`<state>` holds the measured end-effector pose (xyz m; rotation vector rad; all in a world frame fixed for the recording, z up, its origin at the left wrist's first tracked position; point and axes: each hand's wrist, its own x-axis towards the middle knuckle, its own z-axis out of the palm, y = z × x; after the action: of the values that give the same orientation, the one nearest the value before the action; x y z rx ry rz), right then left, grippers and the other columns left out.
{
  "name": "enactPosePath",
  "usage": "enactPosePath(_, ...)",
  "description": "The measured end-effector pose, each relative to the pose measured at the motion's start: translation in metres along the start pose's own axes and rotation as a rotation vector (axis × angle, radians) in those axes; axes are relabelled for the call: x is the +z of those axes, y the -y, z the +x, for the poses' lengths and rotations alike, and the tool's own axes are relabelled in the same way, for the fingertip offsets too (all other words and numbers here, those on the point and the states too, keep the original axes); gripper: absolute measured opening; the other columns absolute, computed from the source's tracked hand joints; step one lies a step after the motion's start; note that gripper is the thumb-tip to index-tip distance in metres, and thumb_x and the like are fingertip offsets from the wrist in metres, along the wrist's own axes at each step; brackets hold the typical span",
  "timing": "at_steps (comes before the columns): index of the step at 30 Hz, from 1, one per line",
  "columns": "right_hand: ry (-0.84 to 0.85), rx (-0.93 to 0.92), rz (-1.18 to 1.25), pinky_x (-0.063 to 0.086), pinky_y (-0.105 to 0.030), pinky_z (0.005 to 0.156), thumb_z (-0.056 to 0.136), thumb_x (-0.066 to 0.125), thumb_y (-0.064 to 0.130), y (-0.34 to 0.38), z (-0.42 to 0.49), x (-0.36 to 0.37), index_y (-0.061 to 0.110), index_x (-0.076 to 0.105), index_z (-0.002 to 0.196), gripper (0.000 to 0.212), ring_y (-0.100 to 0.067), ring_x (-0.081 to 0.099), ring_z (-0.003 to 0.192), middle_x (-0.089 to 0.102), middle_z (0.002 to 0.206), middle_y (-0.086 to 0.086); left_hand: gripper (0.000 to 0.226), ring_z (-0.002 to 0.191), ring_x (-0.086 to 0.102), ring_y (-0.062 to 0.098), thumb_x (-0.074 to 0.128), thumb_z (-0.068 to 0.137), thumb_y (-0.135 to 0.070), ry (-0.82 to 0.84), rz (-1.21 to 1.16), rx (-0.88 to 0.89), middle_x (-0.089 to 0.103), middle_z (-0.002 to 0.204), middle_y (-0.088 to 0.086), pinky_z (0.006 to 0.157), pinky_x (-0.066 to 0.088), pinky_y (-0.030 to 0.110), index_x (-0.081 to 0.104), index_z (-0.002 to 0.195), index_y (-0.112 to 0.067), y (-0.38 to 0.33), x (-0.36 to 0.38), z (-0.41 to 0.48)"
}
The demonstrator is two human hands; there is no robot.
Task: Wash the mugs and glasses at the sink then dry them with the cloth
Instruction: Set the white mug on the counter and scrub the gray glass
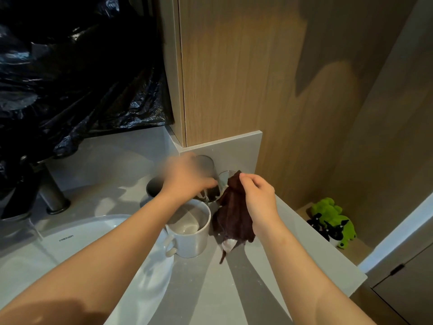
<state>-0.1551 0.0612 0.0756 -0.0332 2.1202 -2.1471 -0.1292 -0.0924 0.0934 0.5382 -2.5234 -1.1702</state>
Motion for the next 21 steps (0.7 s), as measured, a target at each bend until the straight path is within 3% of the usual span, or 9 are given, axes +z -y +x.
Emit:
enactPosePath(2, 0.008, -0.053, 0.003, 0.047, -0.025, 0.075, 0.094, 0.054, 0.027, 0.014, -0.008, 0.002, 0.027, 0.066, 0.085, 0.015, -0.011, 0.06, 0.091, 0.066, 0.094, 0.005, 0.081, 0.096, 0.053, 0.015, 0.086, 0.063, -0.029, -0.038, -0.156, 0.007, 0.033, 0.122, 0.002, 0.084, 0.042, 0.025, 0.045, 0.133, -0.018, -0.003, -0.013, -0.003)
enactPosePath(5, 0.026, -0.128, 0.021, 0.048, -0.025, 0.077, 0.094, 0.054, 0.025, 0.036, -0.023, 0.006, 0.027, 0.066, 0.081, 0.017, -0.007, 0.06, 0.085, 0.065, 0.089, 0.009, 0.085, 0.101, 0.055, 0.015, 0.088, 0.052, -0.032, -0.078, -0.369, 0.007, 0.047, 0.126, 0.01, 0.08, 0.043, 0.023, 0.05, 0.127, -0.023, -0.006, -0.033, -0.009)
enactPosePath(8, 0.075, -0.173, 0.044, 0.048, -0.023, 0.074, 0.094, 0.054, 0.026, 0.057, -0.042, 0.018, 0.028, 0.065, 0.08, 0.017, -0.008, 0.06, 0.084, 0.065, 0.087, 0.01, 0.082, 0.109, 0.052, 0.02, 0.088, 0.056, -0.023, -0.136, -0.542, 0.002, 0.048, 0.125, 0.008, 0.087, 0.043, 0.031, 0.046, 0.126, -0.03, -0.005, -0.06, -0.026)
enactPosePath(10, 0.121, -0.181, 0.057, 0.05, -0.027, 0.082, 0.094, 0.054, 0.028, 0.065, -0.055, 0.031, 0.031, 0.065, 0.08, 0.018, -0.012, 0.061, 0.093, 0.065, 0.091, 0.01, 0.088, 0.104, 0.055, 0.022, 0.084, 0.048, -0.027, -0.167, -0.634, -0.018, 0.05, 0.12, 0.007, 0.083, 0.044, 0.033, 0.043, 0.125, -0.035, 0.003, -0.08, -0.04)
enactPosePath(13, 0.209, -0.191, 0.069, 0.049, -0.031, 0.093, 0.092, 0.056, 0.027, 0.066, -0.075, 0.058, 0.028, 0.068, 0.085, 0.015, -0.013, 0.062, 0.102, 0.069, 0.099, 0.007, 0.088, 0.083, 0.056, 0.016, 0.083, 0.052, -0.02, -0.229, -0.738, -0.051, 0.053, 0.107, 0.006, 0.064, 0.044, 0.027, 0.042, 0.13, -0.035, 0.025, -0.11, -0.065)
enactPosePath(15, 0.29, -0.162, 0.081, 0.049, -0.031, 0.094, 0.092, 0.057, 0.027, 0.061, -0.088, 0.081, 0.024, 0.07, 0.089, 0.014, -0.014, 0.062, 0.103, 0.07, 0.103, 0.004, 0.086, 0.075, 0.058, 0.016, 0.082, 0.056, -0.013, -0.261, -0.789, -0.081, 0.054, 0.102, 0.007, 0.061, 0.047, 0.029, 0.042, 0.13, -0.033, 0.043, -0.127, -0.083)
enactPosePath(18, 0.391, -0.093, 0.069, 0.05, -0.031, 0.091, 0.091, 0.059, 0.028, 0.042, -0.102, 0.118, 0.027, 0.068, 0.082, 0.013, -0.014, 0.063, 0.1, 0.07, 0.1, 0.005, 0.088, 0.08, 0.061, 0.021, 0.083, 0.053, -0.004, -0.305, -0.826, -0.154, 0.055, 0.103, 0.012, 0.064, 0.05, 0.034, 0.043, 0.128, -0.03, 0.075, -0.147, -0.104)
enactPosePath(21, 0.445, -0.026, 0.033, 0.049, -0.028, 0.086, 0.091, 0.059, 0.029, 0.015, -0.112, 0.15, 0.028, 0.067, 0.081, 0.013, -0.012, 0.063, 0.096, 0.069, 0.096, 0.006, 0.075, 0.081, 0.059, 0.021, 0.076, 0.067, 0.001, -0.371, -0.809, -0.246, 0.057, 0.102, 0.012, 0.061, 0.048, 0.033, 0.043, 0.129, -0.026, 0.114, -0.158, -0.119)
